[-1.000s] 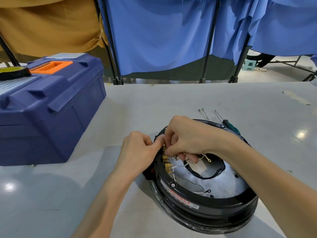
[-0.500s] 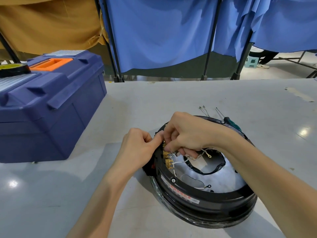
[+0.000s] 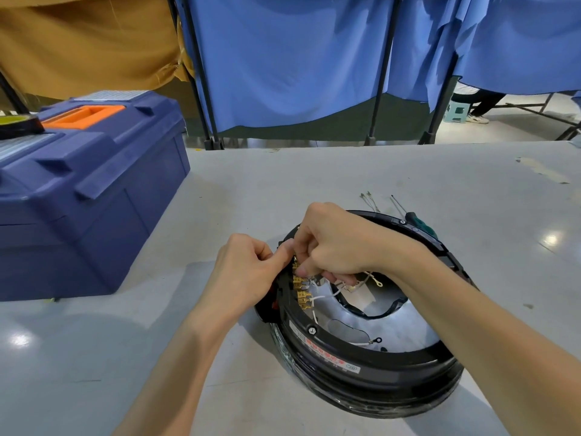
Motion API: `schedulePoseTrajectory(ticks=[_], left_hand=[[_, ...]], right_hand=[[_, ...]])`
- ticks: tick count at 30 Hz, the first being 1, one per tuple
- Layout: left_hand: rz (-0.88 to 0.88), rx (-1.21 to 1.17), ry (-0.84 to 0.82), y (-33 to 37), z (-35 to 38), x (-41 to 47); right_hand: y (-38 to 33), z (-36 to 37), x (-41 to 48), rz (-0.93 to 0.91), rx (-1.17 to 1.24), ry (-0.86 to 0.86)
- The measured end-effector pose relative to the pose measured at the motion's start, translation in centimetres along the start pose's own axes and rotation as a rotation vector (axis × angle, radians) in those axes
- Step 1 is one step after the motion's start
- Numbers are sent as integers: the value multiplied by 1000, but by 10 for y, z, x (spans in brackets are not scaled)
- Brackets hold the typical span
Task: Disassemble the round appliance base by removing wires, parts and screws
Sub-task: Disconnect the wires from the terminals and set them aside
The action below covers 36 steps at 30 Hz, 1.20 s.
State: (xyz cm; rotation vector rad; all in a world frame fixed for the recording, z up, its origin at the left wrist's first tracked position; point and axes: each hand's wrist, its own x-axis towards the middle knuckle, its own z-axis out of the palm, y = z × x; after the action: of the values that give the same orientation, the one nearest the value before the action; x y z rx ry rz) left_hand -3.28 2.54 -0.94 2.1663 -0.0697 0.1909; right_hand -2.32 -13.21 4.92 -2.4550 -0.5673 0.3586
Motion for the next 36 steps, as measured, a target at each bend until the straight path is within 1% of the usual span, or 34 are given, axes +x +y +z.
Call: schedulePoseTrajectory(ticks=[5, 9, 16, 23, 36], left_hand=[[-7, 5, 5, 1, 1, 0], [-10, 2, 11, 0, 1, 0], [-9, -4, 12, 2, 2, 0], [-16, -6, -5, 0, -1, 0], [-10, -14, -5, 0, 1, -1]], right_hand=[[-1, 5, 0, -11, -24, 90], [-1, 1, -2, 13, -12, 38], [-1, 3, -4, 24, 1, 53], [-1, 0, -2, 45, 13, -5], [-1, 1, -3, 33, 10, 2]])
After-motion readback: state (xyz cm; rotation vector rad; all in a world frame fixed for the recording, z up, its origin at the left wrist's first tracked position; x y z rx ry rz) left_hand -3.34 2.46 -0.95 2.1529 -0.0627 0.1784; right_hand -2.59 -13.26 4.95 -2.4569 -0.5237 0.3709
